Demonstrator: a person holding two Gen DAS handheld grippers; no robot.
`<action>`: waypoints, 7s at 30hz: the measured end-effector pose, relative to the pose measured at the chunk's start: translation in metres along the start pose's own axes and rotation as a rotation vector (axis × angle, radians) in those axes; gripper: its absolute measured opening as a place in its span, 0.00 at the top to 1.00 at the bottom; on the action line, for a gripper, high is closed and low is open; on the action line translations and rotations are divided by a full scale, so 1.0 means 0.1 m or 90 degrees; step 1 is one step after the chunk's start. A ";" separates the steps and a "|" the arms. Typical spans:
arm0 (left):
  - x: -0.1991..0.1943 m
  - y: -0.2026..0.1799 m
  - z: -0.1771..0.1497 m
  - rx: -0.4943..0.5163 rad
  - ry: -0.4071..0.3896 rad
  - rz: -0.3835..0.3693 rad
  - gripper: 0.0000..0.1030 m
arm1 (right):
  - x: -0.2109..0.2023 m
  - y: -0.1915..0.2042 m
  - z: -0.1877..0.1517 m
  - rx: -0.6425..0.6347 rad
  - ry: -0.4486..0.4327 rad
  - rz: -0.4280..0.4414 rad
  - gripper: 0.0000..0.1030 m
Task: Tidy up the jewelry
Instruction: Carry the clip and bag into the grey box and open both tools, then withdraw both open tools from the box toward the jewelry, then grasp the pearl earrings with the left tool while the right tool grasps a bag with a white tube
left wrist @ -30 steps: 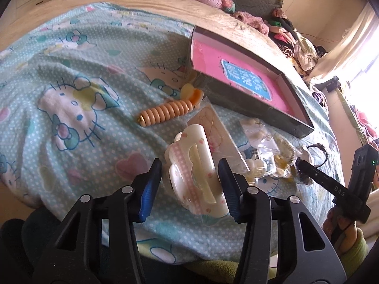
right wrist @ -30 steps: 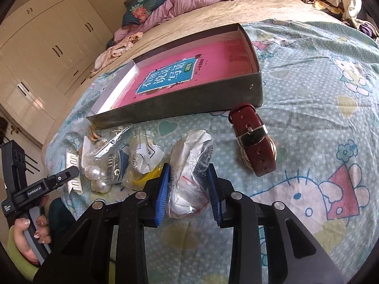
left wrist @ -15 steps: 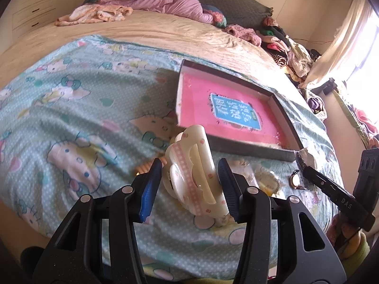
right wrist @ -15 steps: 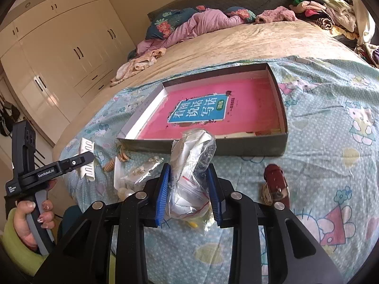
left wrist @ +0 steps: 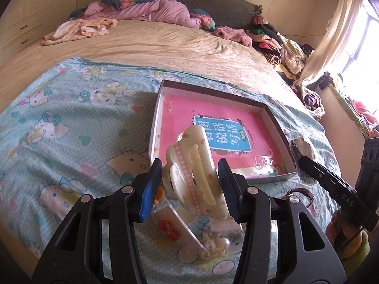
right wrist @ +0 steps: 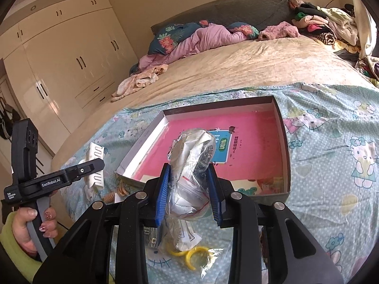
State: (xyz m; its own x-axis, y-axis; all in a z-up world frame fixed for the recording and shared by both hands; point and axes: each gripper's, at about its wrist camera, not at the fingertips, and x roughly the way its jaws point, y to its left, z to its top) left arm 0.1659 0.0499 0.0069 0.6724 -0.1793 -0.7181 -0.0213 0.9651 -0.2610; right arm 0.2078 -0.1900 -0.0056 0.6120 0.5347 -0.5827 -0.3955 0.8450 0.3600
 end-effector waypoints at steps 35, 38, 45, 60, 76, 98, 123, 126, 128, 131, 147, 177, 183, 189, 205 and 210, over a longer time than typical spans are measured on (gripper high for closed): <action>1.05 -0.23 0.15 0.053 0.086 0.016 0.69 | 0.62 -0.55 0.03 0.061 0.057 -0.119 0.71; 1.06 -0.22 0.14 0.053 0.087 0.017 0.70 | 0.66 -0.57 0.02 0.065 0.066 -0.127 0.71; 1.04 -0.15 0.12 0.042 0.090 0.017 0.69 | 0.64 -0.59 0.03 0.072 0.056 -0.137 0.64; 0.74 -0.17 0.17 0.041 0.063 0.009 0.53 | 0.12 -0.49 0.10 0.063 -0.014 -0.135 0.34; 0.19 -0.12 0.14 0.021 0.008 0.007 0.13 | -0.29 -0.26 0.10 0.034 -0.052 -0.112 0.24; -0.39 -0.07 -0.09 0.012 -0.038 0.010 0.12 | -0.60 0.20 -0.01 -0.024 -0.057 -0.057 0.24; -0.69 -0.13 -0.48 0.038 -0.041 0.020 0.12 | -0.76 0.50 -0.16 -0.074 -0.033 -0.021 0.24; -0.67 -0.18 -0.54 0.045 -0.036 0.022 0.12 | -0.75 0.50 -0.20 -0.076 -0.028 -0.016 0.24; -0.65 -0.22 -0.59 0.053 -0.031 0.023 0.12 | -0.73 0.49 -0.23 -0.078 -0.022 -0.016 0.24; -0.61 -0.27 -0.65 0.061 -0.022 0.022 0.12 | -0.70 0.47 -0.29 -0.079 -0.011 -0.015 0.24; -0.27 -0.37 -1.03 0.082 0.056 0.010 0.12 | -0.51 0.33 -0.50 -0.074 0.035 -0.020 0.24; 0.25 -0.30 -1.19 0.051 0.123 -0.025 0.60 | 0.15 0.10 -0.73 -0.075 0.126 -0.040 0.24; 0.32 -0.27 -1.15 0.042 0.124 -0.023 0.61 | 0.30 0.12 -0.72 -0.096 0.140 -0.039 0.28; 0.34 -0.26 -1.13 0.042 0.124 -0.015 0.61 | 0.51 0.08 -0.70 -0.094 0.165 -0.021 0.37; 0.40 -0.24 -1.12 0.040 0.124 -0.024 0.71 | 0.63 0.18 -0.73 -0.115 0.154 0.023 0.73; 0.33 -0.25 -1.12 0.046 0.112 -0.028 0.71 | 0.39 0.15 -0.70 -0.095 0.125 0.027 0.73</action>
State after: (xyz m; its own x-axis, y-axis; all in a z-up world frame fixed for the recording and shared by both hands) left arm 0.1055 -0.0016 -0.0822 0.5320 -0.2459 -0.8102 0.0622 0.9657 -0.2522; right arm 0.1775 -0.1571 -0.0736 0.4536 0.5451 -0.7051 -0.5240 0.8031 0.2838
